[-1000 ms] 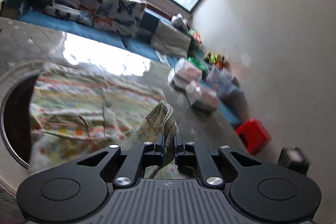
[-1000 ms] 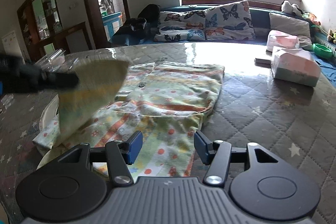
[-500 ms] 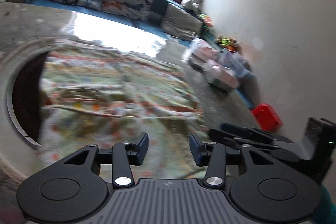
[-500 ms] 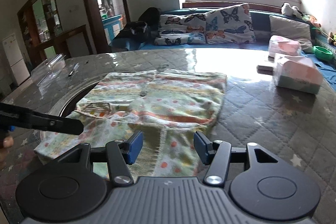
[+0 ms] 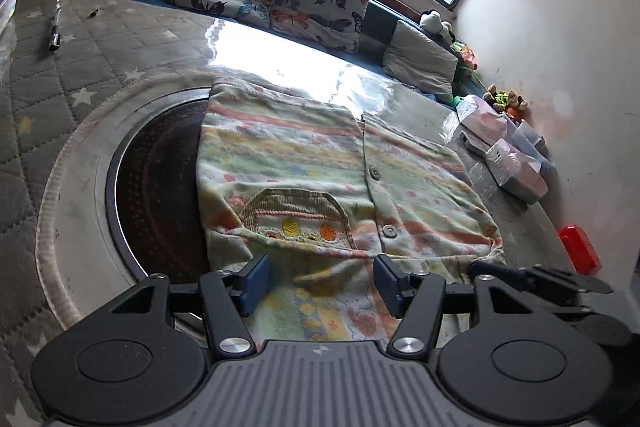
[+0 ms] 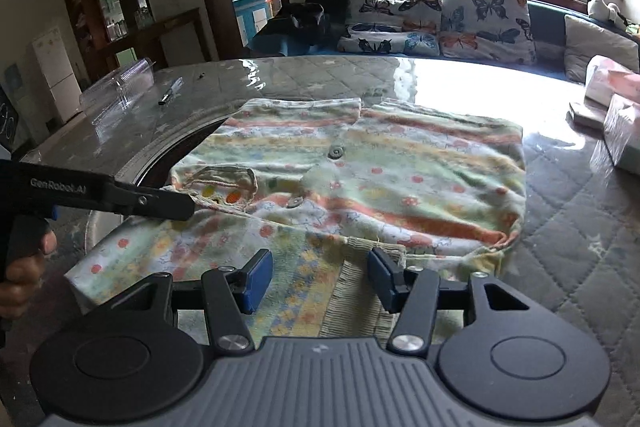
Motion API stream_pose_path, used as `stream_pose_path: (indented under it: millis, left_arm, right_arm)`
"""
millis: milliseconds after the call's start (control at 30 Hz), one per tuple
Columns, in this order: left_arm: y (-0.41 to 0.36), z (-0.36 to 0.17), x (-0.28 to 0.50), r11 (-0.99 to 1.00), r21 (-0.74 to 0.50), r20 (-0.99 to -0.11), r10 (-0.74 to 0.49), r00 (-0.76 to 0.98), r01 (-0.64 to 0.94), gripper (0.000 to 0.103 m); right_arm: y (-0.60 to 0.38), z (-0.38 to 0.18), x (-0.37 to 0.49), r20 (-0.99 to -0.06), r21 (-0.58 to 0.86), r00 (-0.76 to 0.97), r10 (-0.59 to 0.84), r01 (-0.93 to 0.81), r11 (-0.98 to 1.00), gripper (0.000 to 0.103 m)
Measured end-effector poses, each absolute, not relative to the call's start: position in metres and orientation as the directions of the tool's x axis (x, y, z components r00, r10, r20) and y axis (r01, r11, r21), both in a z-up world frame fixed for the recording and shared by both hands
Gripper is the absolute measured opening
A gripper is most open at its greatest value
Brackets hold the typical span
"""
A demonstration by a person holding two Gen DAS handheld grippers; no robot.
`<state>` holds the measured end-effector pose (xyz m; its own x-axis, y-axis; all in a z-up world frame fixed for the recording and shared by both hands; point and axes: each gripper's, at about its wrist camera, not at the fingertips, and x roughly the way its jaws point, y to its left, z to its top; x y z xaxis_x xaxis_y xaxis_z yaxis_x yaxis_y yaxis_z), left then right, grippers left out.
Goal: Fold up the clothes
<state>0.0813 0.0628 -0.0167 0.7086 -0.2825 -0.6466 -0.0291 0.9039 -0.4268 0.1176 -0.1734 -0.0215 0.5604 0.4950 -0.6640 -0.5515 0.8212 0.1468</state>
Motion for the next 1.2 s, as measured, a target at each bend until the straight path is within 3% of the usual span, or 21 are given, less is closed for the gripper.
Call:
stream_pose_path:
  millis: [167,467,800,1200]
  left_arm:
    - [0.061,-0.012,0.08,0.924,-0.381,-0.65,-0.239,0.722,-0.037,0.061]
    - [0.038,-0.007,0.073,0.987,-0.157,-0.684,-0.081,0.725,-0.038,0.086]
    - [0.026,-0.008,0.065,0.998,-0.025,-0.705,0.025,0.709,-0.06,0.101]
    - [0.02,-0.012,0.06,0.996,0.054,-0.715,0.091,0.693,-0.075,0.103]
  right_arm:
    - [-0.178,-0.016,0.111,-0.66,0.135,0.571,0.488,-0.549,0.825,0.054]
    - [-0.177,-0.014,0.097,-0.661,0.116,0.567,0.491,-0.569,0.814,0.055]
    - [-0.18,-0.016,0.084,-0.67,0.113,0.563,0.485,-0.568,0.815,0.059]
    - [-0.179,-0.018,0.08,-0.676,0.089,0.566,0.471,-0.572,0.816,0.064]
